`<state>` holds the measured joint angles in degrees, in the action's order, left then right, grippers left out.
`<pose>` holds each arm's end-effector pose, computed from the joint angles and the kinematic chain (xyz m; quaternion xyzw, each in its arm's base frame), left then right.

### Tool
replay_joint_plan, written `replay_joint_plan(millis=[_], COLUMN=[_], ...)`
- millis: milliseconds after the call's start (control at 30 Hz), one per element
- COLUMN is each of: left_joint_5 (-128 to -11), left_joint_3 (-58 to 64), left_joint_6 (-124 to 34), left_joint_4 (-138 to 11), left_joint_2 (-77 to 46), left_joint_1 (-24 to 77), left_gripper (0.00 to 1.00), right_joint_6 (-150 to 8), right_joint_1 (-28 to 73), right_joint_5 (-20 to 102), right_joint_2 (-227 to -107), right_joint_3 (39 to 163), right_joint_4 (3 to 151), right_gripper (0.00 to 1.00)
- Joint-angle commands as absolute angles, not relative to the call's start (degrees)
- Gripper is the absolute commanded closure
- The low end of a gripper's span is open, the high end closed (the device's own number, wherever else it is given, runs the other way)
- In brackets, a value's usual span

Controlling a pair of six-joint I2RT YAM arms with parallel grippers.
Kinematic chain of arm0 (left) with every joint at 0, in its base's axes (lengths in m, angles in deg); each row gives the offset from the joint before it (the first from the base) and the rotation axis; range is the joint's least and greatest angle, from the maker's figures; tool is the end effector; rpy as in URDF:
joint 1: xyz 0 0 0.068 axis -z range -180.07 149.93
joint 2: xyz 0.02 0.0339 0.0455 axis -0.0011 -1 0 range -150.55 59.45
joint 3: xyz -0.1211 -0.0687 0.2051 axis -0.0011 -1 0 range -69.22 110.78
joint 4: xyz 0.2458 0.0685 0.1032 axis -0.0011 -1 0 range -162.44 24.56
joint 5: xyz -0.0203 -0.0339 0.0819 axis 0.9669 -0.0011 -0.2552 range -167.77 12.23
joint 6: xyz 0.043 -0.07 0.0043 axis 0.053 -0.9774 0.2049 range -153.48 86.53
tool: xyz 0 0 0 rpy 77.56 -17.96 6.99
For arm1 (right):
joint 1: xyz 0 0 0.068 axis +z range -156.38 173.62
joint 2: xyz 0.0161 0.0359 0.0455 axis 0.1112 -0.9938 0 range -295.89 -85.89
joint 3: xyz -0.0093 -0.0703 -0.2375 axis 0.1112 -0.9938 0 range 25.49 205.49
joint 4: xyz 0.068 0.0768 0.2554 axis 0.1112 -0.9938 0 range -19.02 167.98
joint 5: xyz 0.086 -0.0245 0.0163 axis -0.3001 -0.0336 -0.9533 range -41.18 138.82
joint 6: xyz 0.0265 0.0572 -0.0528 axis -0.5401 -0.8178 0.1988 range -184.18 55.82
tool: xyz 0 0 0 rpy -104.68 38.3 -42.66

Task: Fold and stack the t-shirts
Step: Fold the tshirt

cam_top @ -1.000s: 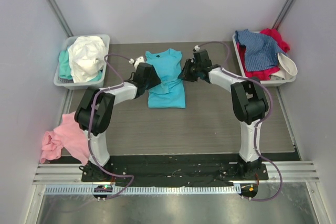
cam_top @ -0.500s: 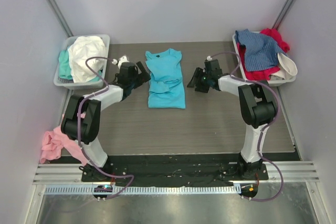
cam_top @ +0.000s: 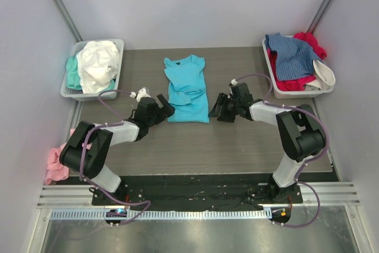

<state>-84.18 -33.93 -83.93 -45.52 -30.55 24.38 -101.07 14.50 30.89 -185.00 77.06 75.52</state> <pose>0.3111 -0.1327 0.0915 -0.2244 0.8562 -0.2419 0.3975 0.3365 0.1519 0.0887 0.0764 0.9266 0.2915 0.2251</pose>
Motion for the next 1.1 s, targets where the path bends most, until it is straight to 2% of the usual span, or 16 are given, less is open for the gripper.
replay_joint_plan(millis=[0, 200, 567, 733, 833, 867, 933, 967, 1000, 1033, 1067], left_joint_5=[-82.9, -82.9, -83.3, -82.7, -82.7, -82.7, -83.0, -83.0, -83.3, -83.4, -83.5], left_joint_3=[-35.7, -35.6, -36.0, -35.6, -35.4, -35.4, -35.4, -35.2, -35.1, -34.9, -34.8], left_joint_6=[-86.2, -86.3, -86.6, -86.8, -86.8, -86.9, -86.7, -86.6, -86.3, -86.1, -85.9], left_joint_4=[-44.0, -43.4, -41.3, -39.7, -39.3, -39.1, -38.5, -38.4, -38.3, -38.4, -38.5], left_joint_2=[-32.9, -33.1, -36.5, -39.3, -40.5, -40.7, -41.4, -41.7, -42.1, -42.8, -42.9], left_joint_1=[25.2, 27.2, 29.2, 29.5, 29.7, 29.6, 29.6, 29.6, 29.6, 29.7, 29.6], left_gripper=[0.08, 0.21, 0.30, 0.36, 0.40, 0.43, 0.55, 0.61, 0.74, 0.81, 0.93], right_joint_6=[-102.4, -103.1, -103.1, -103.3, -103.3, -103.3, -102.9, -102.9, -102.5, -102.2, -101.3], right_joint_1=[15.4, 16.7, 18.1, 18.3, 18.4, 18.6, 18.5, 18.6, 18.6, 18.7, 18.7], right_joint_5=[28.4, 27.8, 28.3, 28.1, 27.8, 27.9, 28.1, 28.3, 28.4, 28.8, 29.7], right_joint_2=[-183.7, -185.8, -187.2, -187.8, -188.5, -188.9, -189.9, -190.2, -190.5, -190.8, -190.7], right_joint_3=[76.0, 76.3, 76.6, 75.9, 75.9, 75.9, 75.8, 75.8, 75.7, 75.6, 75.3], right_joint_4=[80.4, 82.0, 81.7, 82.1, 82.9, 83.4, 84.0, 84.6, 84.7, 84.9, 84.7], right_gripper=[0.39, 0.39, 0.39, 0.43, 0.53, 0.62, 0.74, 0.84, 0.87, 0.91, 0.96])
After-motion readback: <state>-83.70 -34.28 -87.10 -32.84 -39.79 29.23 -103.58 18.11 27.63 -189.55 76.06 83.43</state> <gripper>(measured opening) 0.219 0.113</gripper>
